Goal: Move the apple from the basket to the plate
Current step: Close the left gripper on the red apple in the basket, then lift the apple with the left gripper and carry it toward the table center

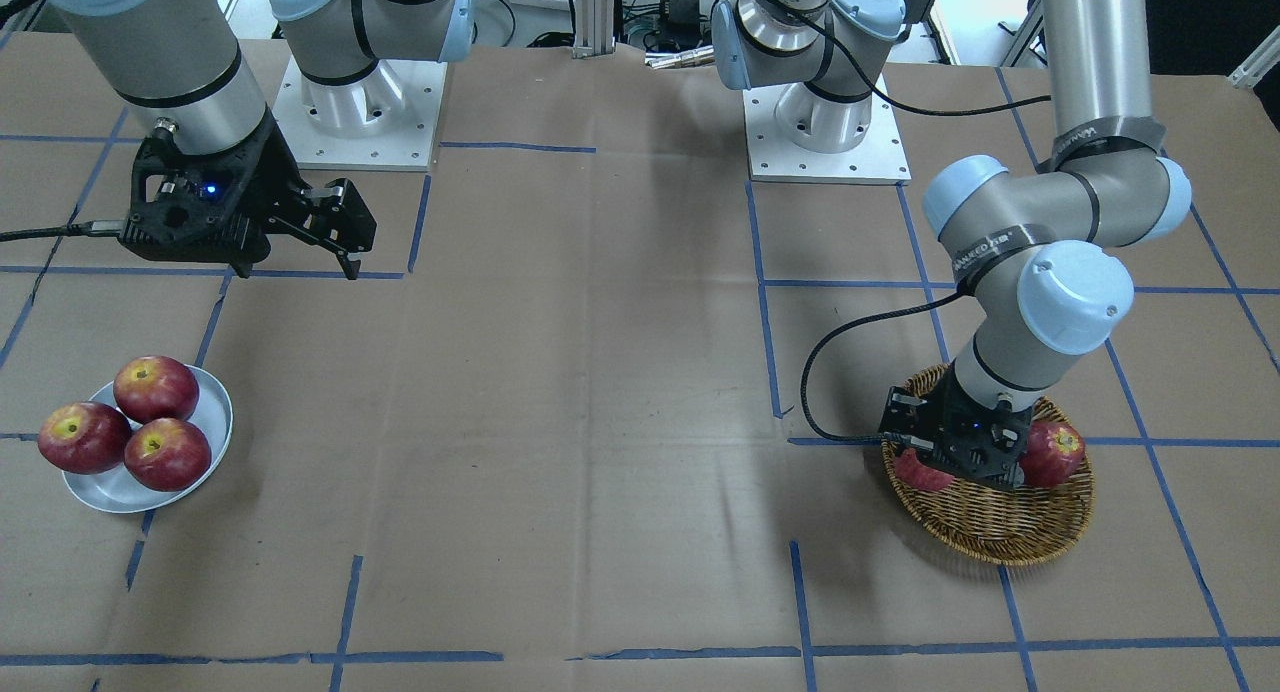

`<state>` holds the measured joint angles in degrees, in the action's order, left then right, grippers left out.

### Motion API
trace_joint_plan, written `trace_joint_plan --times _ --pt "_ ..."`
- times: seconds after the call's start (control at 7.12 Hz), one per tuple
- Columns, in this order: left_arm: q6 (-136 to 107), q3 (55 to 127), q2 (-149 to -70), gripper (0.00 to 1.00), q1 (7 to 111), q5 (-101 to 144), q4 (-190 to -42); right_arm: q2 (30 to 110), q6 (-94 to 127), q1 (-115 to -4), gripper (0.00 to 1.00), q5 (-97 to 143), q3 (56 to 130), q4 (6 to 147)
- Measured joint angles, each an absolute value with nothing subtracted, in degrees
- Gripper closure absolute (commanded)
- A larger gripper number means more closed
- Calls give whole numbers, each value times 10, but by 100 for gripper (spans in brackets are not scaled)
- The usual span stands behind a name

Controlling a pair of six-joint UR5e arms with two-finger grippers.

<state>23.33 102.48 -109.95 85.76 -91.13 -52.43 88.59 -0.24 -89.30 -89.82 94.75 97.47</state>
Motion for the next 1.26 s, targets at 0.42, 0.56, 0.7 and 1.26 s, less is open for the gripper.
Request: trace_joint_plan --times 0.42,0.56,0.7,1.26 --pt "49 990 -1126 64 982 -910 -534 886 -2 -893 0 -898 947 975" --pt "11 970 -1151 64 1014 -909 -533 886 -2 -893 0 -898 947 975" --pt "-16 942 -1180 64 1044 -910 -533 886 -2 -893 0 -898 947 975" --pt "-81 865 -1255 62 1117 -914 -534 885 -2 -893 0 -898 947 975"
